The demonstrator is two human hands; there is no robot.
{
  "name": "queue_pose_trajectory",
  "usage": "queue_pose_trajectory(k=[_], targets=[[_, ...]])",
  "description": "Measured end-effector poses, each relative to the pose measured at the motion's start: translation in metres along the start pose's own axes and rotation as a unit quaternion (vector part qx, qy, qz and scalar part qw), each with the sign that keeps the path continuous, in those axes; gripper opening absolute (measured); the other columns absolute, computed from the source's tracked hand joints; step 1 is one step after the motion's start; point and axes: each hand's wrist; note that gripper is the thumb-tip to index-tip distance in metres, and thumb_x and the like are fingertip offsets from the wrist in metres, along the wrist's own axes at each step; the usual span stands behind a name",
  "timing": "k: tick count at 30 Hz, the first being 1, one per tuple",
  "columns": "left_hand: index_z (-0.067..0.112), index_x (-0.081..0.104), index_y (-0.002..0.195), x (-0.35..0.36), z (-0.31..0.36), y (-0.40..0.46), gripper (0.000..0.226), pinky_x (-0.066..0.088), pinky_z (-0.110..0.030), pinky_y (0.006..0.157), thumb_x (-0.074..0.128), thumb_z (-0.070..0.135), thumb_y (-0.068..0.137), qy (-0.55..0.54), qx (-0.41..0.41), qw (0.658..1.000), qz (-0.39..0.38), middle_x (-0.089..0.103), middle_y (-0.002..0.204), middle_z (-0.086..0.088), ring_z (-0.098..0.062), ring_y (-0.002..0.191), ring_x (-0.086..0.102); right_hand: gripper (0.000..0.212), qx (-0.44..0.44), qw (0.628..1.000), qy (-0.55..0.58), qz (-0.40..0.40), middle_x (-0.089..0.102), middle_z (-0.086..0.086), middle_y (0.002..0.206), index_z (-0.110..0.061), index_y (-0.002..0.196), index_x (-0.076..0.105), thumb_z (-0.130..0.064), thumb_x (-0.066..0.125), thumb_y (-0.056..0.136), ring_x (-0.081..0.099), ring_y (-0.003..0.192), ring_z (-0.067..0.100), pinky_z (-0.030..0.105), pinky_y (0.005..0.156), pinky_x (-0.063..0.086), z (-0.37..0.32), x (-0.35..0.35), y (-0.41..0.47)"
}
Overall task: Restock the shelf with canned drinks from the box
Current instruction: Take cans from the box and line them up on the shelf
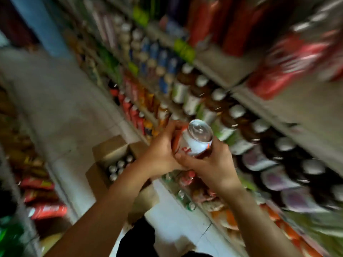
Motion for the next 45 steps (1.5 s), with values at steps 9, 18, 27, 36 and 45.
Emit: queue_pose_trajectory(k=[9, 18, 27, 36, 45], targets=[[0.024, 0.064, 0.112, 0.144, 0.18, 0.023, 0.06, 0.059, -0.041, 0.08, 0.091, 0.025, 0.058, 0.056, 0.164, 0.983, -0.067, 0.073, 0.103, 0.007, -0.007, 0.095, 0.07, 0.026, -0.054, 0.98, -0.031, 0.191, 0.071, -0.018, 0.067, -0.029, 0.07, 0.066, -0.029, 0.087, 0.055, 0.064, 0.059, -0.008, 0.011, 0.052, 0.047, -0.074, -0.202, -0.069], [0.028, 0.059, 0.119, 0.191, 0.198, 0.073, 0.053, 0.056, -0.029, 0.084, 0.081, 0.033, 0.07, 0.153, 0.197, 0.968, -0.015, 0.07, 0.112, 0.01, -0.003, 0.103, 0.065, 0.052, -0.014, 0.972, -0.015, 0.232, 0.073, -0.006, 0.088, -0.023, 0.096, 0.069, -0.039, 0.092, 0.052, 0.07, 0.081, 0.009, 0.035, 0.076, 0.06, -0.036, -0.246, -0.027], [0.024, 0.057, 0.123, 0.161, 0.202, 0.088, 0.041, 0.051, -0.03, 0.086, 0.066, 0.038, 0.085, 0.409, 0.177, 0.893, -0.059, 0.066, 0.121, -0.001, -0.023, 0.111, 0.063, 0.051, -0.014, 0.961, -0.018, 0.274, 0.07, 0.005, 0.1, -0.014, 0.105, 0.066, -0.014, 0.092, 0.062, 0.064, 0.071, 0.011, 0.022, 0.058, 0.053, -0.024, -0.254, 0.054], [0.02, 0.07, 0.103, 0.15, 0.195, 0.096, 0.024, 0.053, -0.032, 0.08, 0.054, 0.032, 0.091, 0.467, 0.217, 0.852, -0.094, 0.068, 0.11, 0.0, -0.023, 0.1, 0.064, 0.054, -0.011, 0.942, -0.044, 0.334, 0.068, -0.003, 0.107, -0.024, 0.114, 0.063, -0.045, 0.082, 0.068, 0.062, 0.099, 0.013, 0.033, 0.088, 0.052, -0.019, -0.246, 0.096], [0.023, 0.072, 0.103, 0.146, 0.195, 0.099, 0.023, 0.054, -0.033, 0.082, 0.056, 0.034, 0.091, 0.461, 0.207, 0.856, -0.109, 0.069, 0.11, 0.001, -0.022, 0.1, 0.065, 0.052, 0.011, 0.935, -0.079, 0.345, 0.069, 0.009, 0.117, -0.013, 0.116, 0.066, -0.04, 0.081, 0.074, 0.064, 0.108, 0.026, 0.033, 0.089, 0.051, -0.017, -0.238, 0.102]])
Point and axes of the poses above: each hand's wrist, its own y-axis towards the middle knuckle, its own x-axis out of the palm, z = x × y
